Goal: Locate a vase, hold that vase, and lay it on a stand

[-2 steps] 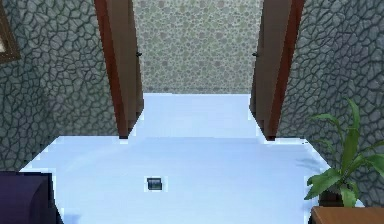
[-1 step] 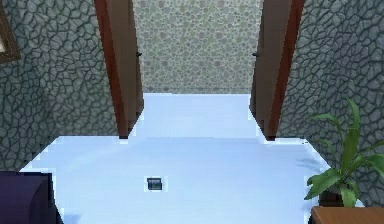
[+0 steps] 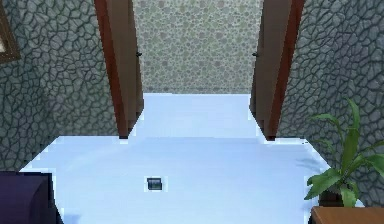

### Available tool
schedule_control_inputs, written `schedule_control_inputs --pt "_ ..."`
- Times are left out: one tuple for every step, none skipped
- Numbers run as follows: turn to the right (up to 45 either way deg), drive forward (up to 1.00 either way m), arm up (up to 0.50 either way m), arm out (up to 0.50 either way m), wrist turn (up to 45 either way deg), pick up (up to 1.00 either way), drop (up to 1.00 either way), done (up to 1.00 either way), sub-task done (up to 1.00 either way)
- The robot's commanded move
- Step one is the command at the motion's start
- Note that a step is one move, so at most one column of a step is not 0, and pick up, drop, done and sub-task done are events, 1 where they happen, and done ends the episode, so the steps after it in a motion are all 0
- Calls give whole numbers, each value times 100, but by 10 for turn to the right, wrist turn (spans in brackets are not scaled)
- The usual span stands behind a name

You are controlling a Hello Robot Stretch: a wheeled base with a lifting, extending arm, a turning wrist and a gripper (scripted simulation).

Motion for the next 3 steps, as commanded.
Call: schedule_control_inputs --pt "0 0 0 0 0 0 100 0 0" --pt "0 0 0 -10 0 0 0 0 0" --pt "0 0 0 0 0 0 0 100 0"
